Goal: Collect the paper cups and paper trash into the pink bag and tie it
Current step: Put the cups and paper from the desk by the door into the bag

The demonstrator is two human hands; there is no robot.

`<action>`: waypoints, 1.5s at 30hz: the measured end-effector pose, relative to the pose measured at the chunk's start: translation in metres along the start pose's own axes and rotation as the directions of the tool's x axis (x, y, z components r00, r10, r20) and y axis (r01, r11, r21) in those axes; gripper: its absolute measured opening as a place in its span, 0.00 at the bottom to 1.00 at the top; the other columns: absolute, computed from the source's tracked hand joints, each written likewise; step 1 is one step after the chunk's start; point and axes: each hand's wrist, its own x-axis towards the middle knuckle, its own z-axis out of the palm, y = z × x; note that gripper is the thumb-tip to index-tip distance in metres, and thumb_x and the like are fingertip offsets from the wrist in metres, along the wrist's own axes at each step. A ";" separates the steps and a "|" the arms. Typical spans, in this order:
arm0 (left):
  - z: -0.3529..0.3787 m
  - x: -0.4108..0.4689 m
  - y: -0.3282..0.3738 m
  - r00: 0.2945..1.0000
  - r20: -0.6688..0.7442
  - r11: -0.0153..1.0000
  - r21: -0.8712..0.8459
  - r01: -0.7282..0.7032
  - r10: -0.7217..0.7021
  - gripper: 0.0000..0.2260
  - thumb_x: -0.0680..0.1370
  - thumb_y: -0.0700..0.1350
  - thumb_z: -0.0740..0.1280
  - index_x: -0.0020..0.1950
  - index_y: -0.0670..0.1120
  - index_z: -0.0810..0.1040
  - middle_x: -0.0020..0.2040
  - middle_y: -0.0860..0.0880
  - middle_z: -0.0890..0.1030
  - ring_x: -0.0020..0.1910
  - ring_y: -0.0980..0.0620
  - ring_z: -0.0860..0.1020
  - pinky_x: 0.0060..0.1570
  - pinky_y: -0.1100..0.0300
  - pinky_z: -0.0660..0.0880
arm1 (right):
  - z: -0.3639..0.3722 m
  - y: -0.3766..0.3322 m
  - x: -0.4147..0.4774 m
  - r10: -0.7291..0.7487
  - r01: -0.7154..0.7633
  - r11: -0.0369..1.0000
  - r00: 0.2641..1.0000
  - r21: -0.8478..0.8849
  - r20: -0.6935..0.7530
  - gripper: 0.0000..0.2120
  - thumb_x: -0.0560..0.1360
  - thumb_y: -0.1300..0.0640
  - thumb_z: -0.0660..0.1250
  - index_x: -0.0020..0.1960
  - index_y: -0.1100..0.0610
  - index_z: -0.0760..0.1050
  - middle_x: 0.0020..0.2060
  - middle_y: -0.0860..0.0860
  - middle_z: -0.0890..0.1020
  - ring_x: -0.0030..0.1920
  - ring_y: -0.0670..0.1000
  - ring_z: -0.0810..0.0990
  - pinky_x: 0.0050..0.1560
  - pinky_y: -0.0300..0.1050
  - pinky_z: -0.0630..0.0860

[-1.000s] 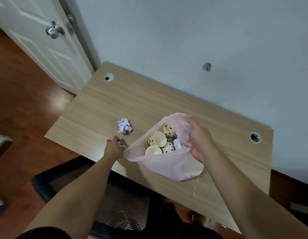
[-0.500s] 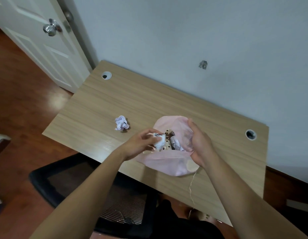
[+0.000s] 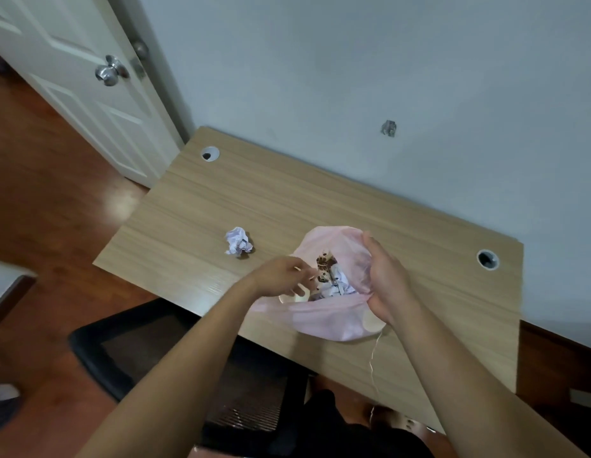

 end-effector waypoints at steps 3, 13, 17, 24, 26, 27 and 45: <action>-0.042 0.003 -0.001 0.987 -0.159 0.997 -0.079 -0.023 0.010 0.11 0.87 0.49 0.64 0.57 0.44 0.83 0.49 0.47 0.90 0.42 0.49 0.86 0.45 0.55 0.81 | 0.002 -0.001 0.003 -0.006 0.006 1.000 1.000 0.016 -0.002 0.15 0.85 0.44 0.69 0.62 0.51 0.89 0.48 0.50 0.87 0.46 0.52 0.82 0.38 0.45 0.73; -0.106 0.077 -0.086 0.846 -0.529 0.916 0.303 0.265 -0.070 0.30 0.81 0.49 0.71 0.82 0.47 0.68 0.75 0.40 0.74 0.82 0.41 0.63 0.77 0.50 0.60 | 0.006 0.002 0.025 0.020 -0.021 1.000 0.998 -0.009 -0.067 0.13 0.83 0.41 0.71 0.50 0.46 0.91 0.40 0.47 0.84 0.39 0.50 0.75 0.37 0.46 0.63; -0.094 0.105 -0.121 0.894 -0.438 0.848 0.436 0.300 -0.092 0.33 0.76 0.58 0.66 0.80 0.50 0.71 0.73 0.45 0.78 0.78 0.41 0.67 0.74 0.48 0.65 | 0.004 0.006 0.036 0.022 -0.024 0.999 0.997 -0.033 -0.078 0.15 0.82 0.39 0.72 0.60 0.48 0.87 0.53 0.50 0.90 0.49 0.52 0.86 0.51 0.50 0.75; -0.067 0.098 -0.128 0.872 -0.473 0.980 0.076 0.184 -0.126 0.15 0.73 0.58 0.69 0.49 0.48 0.83 0.45 0.48 0.82 0.52 0.41 0.82 0.52 0.53 0.75 | 0.005 0.019 0.045 0.023 -0.026 0.999 0.998 -0.041 -0.058 0.16 0.83 0.40 0.71 0.60 0.51 0.88 0.54 0.54 0.90 0.45 0.53 0.87 0.49 0.49 0.78; -0.065 0.070 -0.090 0.890 -0.439 0.954 -0.300 -0.014 -0.125 0.03 0.79 0.48 0.75 0.47 0.51 0.83 0.45 0.45 0.81 0.45 0.47 0.79 0.46 0.54 0.75 | 0.006 0.019 0.042 0.029 -0.031 0.999 0.998 -0.043 -0.047 0.15 0.83 0.41 0.71 0.58 0.50 0.89 0.59 0.57 0.89 0.53 0.56 0.88 0.56 0.54 0.76; -0.066 0.057 -0.073 0.913 -0.400 0.886 -0.448 -0.119 -0.079 0.03 0.80 0.47 0.75 0.49 0.51 0.83 0.47 0.44 0.82 0.44 0.48 0.80 0.47 0.54 0.76 | 0.007 0.018 0.042 0.027 -0.029 0.998 0.999 -0.049 -0.039 0.15 0.83 0.40 0.71 0.56 0.50 0.89 0.60 0.57 0.89 0.56 0.57 0.88 0.57 0.55 0.76; 0.011 -0.023 0.008 0.997 -0.071 0.976 0.219 0.002 0.014 0.29 0.82 0.71 0.61 0.68 0.50 0.81 0.63 0.49 0.85 0.62 0.48 0.82 0.54 0.55 0.74 | 0.039 -0.020 -0.002 -0.023 0.023 1.000 0.994 0.003 0.107 0.16 0.77 0.41 0.77 0.57 0.51 0.90 0.58 0.63 0.88 0.47 0.61 0.77 0.46 0.55 0.70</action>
